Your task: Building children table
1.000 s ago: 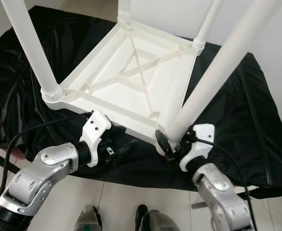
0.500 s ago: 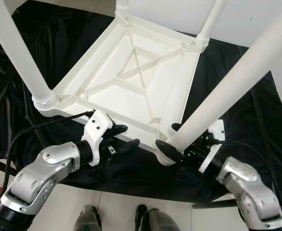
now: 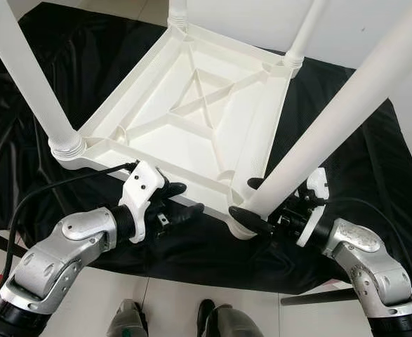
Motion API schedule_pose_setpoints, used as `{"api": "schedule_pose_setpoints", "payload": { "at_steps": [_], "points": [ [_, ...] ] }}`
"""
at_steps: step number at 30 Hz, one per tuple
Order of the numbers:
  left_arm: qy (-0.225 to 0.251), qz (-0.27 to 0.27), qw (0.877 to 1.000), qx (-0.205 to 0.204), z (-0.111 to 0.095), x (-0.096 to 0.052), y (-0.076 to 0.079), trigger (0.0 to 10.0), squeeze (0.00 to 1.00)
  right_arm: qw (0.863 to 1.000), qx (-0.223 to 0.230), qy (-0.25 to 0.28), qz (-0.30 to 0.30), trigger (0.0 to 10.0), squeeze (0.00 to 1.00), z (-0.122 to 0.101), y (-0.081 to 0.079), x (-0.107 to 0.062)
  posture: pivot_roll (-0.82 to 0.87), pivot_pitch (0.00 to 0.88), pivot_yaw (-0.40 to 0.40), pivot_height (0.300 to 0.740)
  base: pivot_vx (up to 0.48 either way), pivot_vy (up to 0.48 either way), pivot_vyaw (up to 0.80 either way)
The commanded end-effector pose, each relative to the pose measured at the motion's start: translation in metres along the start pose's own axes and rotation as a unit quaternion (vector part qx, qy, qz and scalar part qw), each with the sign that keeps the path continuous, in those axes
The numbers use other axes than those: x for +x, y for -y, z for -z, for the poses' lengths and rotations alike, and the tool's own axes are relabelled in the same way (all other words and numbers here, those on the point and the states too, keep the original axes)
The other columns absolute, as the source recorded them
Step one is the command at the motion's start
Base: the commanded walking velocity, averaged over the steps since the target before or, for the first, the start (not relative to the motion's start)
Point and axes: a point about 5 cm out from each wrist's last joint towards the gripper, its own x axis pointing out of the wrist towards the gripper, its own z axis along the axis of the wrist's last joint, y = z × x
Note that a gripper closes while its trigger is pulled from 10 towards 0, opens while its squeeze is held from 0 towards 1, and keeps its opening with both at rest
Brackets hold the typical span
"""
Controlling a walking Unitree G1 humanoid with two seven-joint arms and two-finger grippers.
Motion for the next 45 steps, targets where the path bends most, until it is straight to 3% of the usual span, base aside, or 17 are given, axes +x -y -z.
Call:
{"api": "schedule_pose_setpoints", "payload": {
  "at_steps": [1,4,5,6,8,9,18,24,28,31,34,35,37,40,41,45],
  "points": [
    [-0.004,0.055,0.998,-0.003,0.002,0.003,0.014,10.0,0.0,1.0,0.003,-0.002,-0.01,10.0,0.0,0.003,0.0,0.0,0.09,0.209,-0.113,0.74,0.0,0.0,0.0],
    [-0.002,0.054,0.999,-0.003,0.002,0.005,0.015,10.0,0.0,1.0,0.004,-0.001,-0.013,9.9,0.0,0.004,0.001,0.001,0.09,0.208,-0.114,0.74,0.0,0.0,0.0],
    [-0.001,0.056,0.998,-0.006,0.002,0.006,0.018,10.0,0.0,1.0,0.003,0.0,-0.013,9.2,0.0,0.005,0.0,0.002,0.09,0.208,-0.114,0.74,0.0,0.0,0.0],
    [0.001,0.06,0.998,-0.008,0.002,0.008,0.023,10.0,0.0,1.0,0.004,0.003,-0.01,4.2,0.0,0.006,0.0,0.003,0.1,0.203,-0.116,0.74,0.0,0.0,0.0],
    [0.001,0.06,0.998,-0.008,0.003,0.008,0.024,10.0,0.0,1.0,0.004,0.003,-0.009,4.2,0.0,0.006,0.0,0.004,0.1,0.203,-0.116,0.74,0.0,0.0,0.0],
    [0.002,0.058,0.998,-0.008,0.003,0.01,0.026,10.0,0.0,1.0,0.006,0.003,-0.006,0.0,0.0,0.007,0.0,0.004,0.1,0.203,-0.116,0.74,0.0,0.0,0.0],
    [0.009,0.027,1.0,-0.013,0.004,0.014,0.023,10.0,0.0,1.0,0.009,0.005,0.014,0.0,0.0,0.009,0.001,0.007,0.1,0.193,-0.13,0.74,0.0,0.0,0.0],
    [0.01,0.023,1.0,-0.016,0.006,0.017,0.026,10.0,0.0,0.995,0.016,0.008,0.094,0.0,0.0,0.011,0.005,0.005,0.1,0.189,-0.139,0.74,0.0,0.0,0.0],
    [0.011,0.02,1.0,-0.02,0.007,0.019,0.028,10.0,0.0,0.989,0.025,0.002,0.149,0.0,0.0,0.015,0.0,0.003,0.1,0.187,-0.142,0.74,0.0,0.0,0.0],
    [0.011,0.019,1.0,-0.02,0.008,0.019,0.028,10.0,0.0,0.978,0.025,-0.001,0.209,0.0,0.0,0.02,-0.007,0.002,0.09,0.192,-0.141,0.74,0.0,0.0,0.0],
    [0.011,0.019,1.0,-0.02,0.008,0.019,0.028,10.0,0.0,0.973,0.024,-0.004,0.228,0.0,0.0,0.021,-0.009,0.001,0.09,0.192,-0.141,0.74,0.0,0.0,0.0],
    [0.01,0.019,1.0,-0.019,0.008,0.018,0.027,10.0,0.0,0.968,0.023,-0.004,0.249,0.0,0.0,0.022,-0.012,0.001,0.09,0.195,-0.139,0.74,0.0,0.0,0.0],
    [0.008,0.018,1.0,-0.018,0.008,0.018,0.025,10.0,0.0,0.944,0.02,-0.022,0.329,0.0,0.0,0.026,-0.013,-0.003,0.08,0.198,-0.137,0.74,0.0,0.0,0.0],
    [0.008,0.017,1.0,-0.017,0.008,0.018,0.024,10.0,0.0,0.933,0.014,-0.034,0.358,0.0,0.0,0.028,-0.013,-0.004,0.08,0.201,-0.136,0.74,0.0,0.0,0.0],
    [0.007,0.017,1.0,-0.016,0.008,0.018,0.023,10.0,0.0,0.921,0.016,-0.037,0.387,0.0,0.0,0.029,-0.013,-0.006,0.08,0.201,-0.136,0.74,0.0,0.0,0.0],
    [0.006,0.016,1.0,-0.012,0.007,0.018,0.021,10.0,0.0,0.913,0.032,-0.034,0.404,0.0,0.0,0.032,-0.018,-0.003,0.08,0.204,-0.135,0.74,0.0,0.0,0.0]
  ]
}}
